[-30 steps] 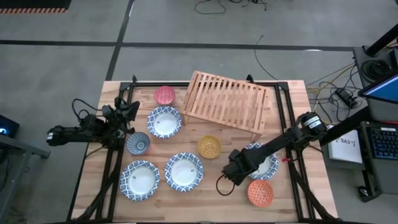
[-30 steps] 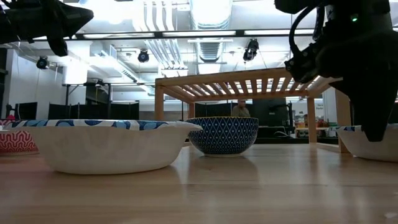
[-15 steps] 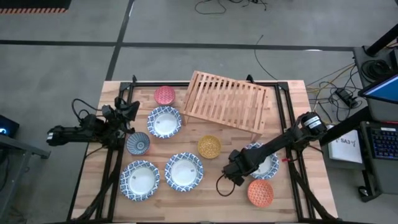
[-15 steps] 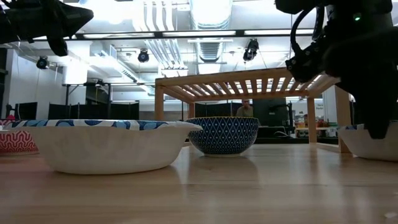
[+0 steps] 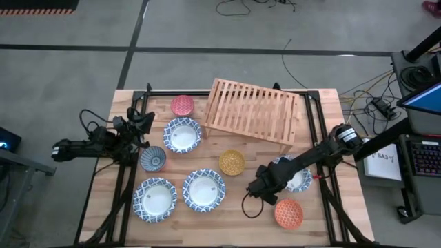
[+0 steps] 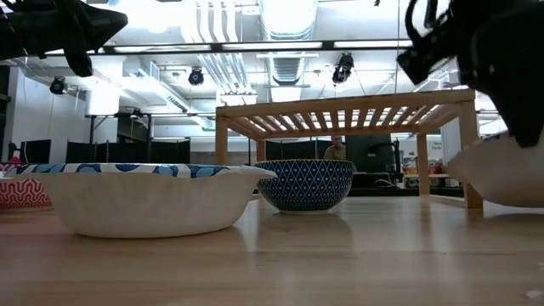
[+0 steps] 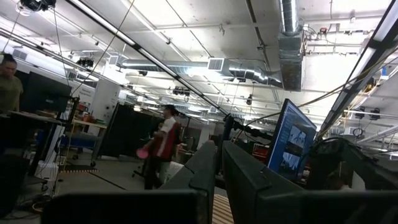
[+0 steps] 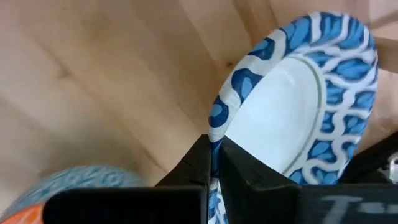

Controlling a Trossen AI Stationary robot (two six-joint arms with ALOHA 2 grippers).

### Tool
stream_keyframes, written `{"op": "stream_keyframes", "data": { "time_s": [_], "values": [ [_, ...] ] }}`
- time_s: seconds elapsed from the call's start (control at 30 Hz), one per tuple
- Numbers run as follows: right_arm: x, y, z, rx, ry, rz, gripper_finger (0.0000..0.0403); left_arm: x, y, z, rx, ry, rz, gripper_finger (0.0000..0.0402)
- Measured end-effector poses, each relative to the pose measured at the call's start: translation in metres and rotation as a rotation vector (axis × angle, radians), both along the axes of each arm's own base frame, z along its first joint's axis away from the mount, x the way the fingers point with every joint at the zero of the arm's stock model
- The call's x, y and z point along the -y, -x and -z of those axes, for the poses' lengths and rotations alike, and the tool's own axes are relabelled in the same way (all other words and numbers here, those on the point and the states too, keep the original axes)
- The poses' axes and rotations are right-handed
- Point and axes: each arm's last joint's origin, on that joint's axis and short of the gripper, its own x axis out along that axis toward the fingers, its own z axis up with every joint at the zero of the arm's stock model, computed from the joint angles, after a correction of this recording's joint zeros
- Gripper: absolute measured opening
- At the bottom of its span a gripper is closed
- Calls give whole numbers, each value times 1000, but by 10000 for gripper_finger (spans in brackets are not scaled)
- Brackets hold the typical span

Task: Place and stack bowls onto a shelf
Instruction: Put the white pattern bowl on the shelf

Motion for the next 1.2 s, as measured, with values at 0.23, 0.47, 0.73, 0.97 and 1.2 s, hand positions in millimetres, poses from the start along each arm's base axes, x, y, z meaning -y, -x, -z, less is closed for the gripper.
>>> {"op": "stream_keyframes", "data": {
  "time_s": [0.23,0.47,0.73,0.97,1.2],
  "values": [
    [-1,-4,-32,121,-48,-77,9,0,0,0,0,0,0,13],
    [2,0,-76,307,-65,-146,9,0,0,0,0,0,0,13],
    [7,3,-123,674,-86,-279,9,0,0,0,1,0,0,13],
    [10,2,-164,1046,63,-550,9,0,0,0,6,8,6,13],
    [24,-3,-195,1232,409,-706,9,0,0,0,15,19,13,13]
  ]
}}
